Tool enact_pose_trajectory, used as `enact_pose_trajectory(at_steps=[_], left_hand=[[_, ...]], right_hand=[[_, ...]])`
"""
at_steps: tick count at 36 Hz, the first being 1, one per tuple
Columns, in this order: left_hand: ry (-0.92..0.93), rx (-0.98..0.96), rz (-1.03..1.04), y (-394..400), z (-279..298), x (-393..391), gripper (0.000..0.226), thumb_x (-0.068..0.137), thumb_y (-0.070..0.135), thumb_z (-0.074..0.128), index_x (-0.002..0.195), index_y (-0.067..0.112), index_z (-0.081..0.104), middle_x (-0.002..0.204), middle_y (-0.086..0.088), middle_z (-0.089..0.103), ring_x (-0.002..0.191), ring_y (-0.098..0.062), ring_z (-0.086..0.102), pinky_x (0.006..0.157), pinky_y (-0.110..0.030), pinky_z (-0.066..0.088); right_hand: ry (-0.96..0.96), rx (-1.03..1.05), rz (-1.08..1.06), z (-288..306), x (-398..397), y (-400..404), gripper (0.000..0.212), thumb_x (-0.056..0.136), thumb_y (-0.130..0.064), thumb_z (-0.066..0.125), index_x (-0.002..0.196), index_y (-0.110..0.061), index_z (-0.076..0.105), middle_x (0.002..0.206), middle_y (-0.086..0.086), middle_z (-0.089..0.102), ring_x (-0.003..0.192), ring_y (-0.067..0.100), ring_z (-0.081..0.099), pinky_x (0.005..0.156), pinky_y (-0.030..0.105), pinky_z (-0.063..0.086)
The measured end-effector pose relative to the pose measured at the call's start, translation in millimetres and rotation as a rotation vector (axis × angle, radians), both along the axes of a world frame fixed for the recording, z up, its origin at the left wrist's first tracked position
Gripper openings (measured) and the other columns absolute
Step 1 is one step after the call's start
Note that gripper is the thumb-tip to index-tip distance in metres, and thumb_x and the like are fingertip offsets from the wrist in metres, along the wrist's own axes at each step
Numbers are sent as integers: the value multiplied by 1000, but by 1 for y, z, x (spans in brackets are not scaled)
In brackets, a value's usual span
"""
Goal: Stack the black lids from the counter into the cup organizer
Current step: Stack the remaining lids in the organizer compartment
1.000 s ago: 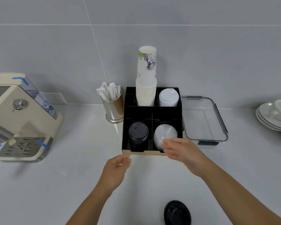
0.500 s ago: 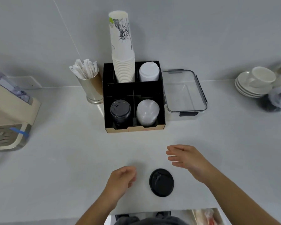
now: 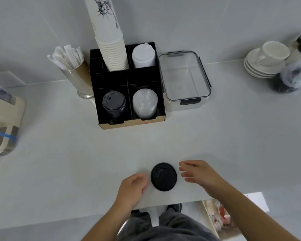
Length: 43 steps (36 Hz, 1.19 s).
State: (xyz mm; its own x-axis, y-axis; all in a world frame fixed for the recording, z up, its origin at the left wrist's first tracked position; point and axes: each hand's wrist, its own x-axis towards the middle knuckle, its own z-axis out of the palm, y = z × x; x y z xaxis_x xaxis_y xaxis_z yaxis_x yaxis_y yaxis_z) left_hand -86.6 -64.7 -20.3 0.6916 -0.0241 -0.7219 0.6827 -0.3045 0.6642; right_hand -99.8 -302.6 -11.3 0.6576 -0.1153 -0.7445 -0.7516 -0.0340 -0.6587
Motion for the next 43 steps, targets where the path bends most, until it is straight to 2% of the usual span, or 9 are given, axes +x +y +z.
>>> enact_pose_trajectory(at_steps=[6, 9, 12, 19, 24, 28, 31, 34, 43], left_hand=[[-3, 17, 7, -12, 0, -5, 13, 88, 20, 66, 99, 25, 71, 97, 2, 70, 85, -12, 62, 95, -33, 50], [10, 33, -19, -19, 3, -5, 23, 89, 19, 64, 111, 15, 70, 106, -1, 70, 97, -17, 65, 101, -35, 49], [23, 62, -60, -24, 4, -4, 33, 90, 20, 61, 121, 12, 68, 119, -3, 69, 111, -18, 63, 105, -38, 46], [39, 81, -110, -24, 3, -1, 37, 93, 18, 56, 130, 13, 61, 129, -3, 64, 117, -18, 60, 109, -39, 42], [44, 83, -115, -24, 6, 1, 37, 93, 15, 56, 129, 13, 62, 128, -2, 64, 116, -19, 60, 108, -39, 43], [32, 91, -112, -23, 7, 5, 37, 92, 15, 56, 129, 13, 61, 127, -2, 64, 114, -18, 60, 108, -37, 43], [17, 97, -111, -23, 8, 7, 37, 92, 16, 56, 129, 15, 61, 126, 0, 65, 110, -12, 60, 104, -30, 43], [-5, 111, -117, -21, 9, 11, 37, 91, 18, 56, 127, 16, 63, 123, 3, 66, 103, -8, 58, 94, -22, 41], [-23, 82, -61, -13, 16, 26, 35, 91, 21, 56, 124, 18, 66, 120, 5, 67, 109, -13, 62, 102, -33, 47]], right_hand=[[20, -47, 88, -9, -6, 7, 18, 88, -31, 63, 75, -26, 75, 97, 12, 71, 85, 13, 69, 75, 25, 58], [27, -67, 138, -12, -10, 14, 18, 85, -31, 62, 91, -21, 75, 101, 18, 68, 89, 25, 70, 79, 27, 58], [23, -76, 150, -15, -12, 21, 20, 85, -32, 62, 100, -28, 74, 101, -5, 72, 89, 13, 70, 87, 32, 57], [0, -103, 148, -11, -11, 24, 23, 86, -25, 58, 74, -34, 75, 69, -18, 68, 77, 10, 67, 67, 14, 50], [1, -127, 151, -11, -10, 26, 18, 84, -24, 57, 89, -16, 72, 93, 8, 71, 91, 29, 67, 87, 38, 57], [12, -110, 180, -13, -8, 30, 30, 81, -28, 55, 95, -4, 64, 103, 24, 62, 74, 25, 61, 91, 47, 53], [8, -89, 186, -12, -6, 33, 25, 80, -29, 55, 93, -12, 68, 101, 22, 64, 72, 15, 55, 92, 51, 51], [-37, -123, 171, -9, -3, 39, 13, 83, -27, 58, 85, -32, 71, 101, 16, 67, 77, 26, 67, 91, 52, 51], [-49, -199, 147, 5, 15, 50, 16, 86, -26, 59, 100, -18, 62, 106, 19, 62, 100, 42, 59, 91, 58, 48]])
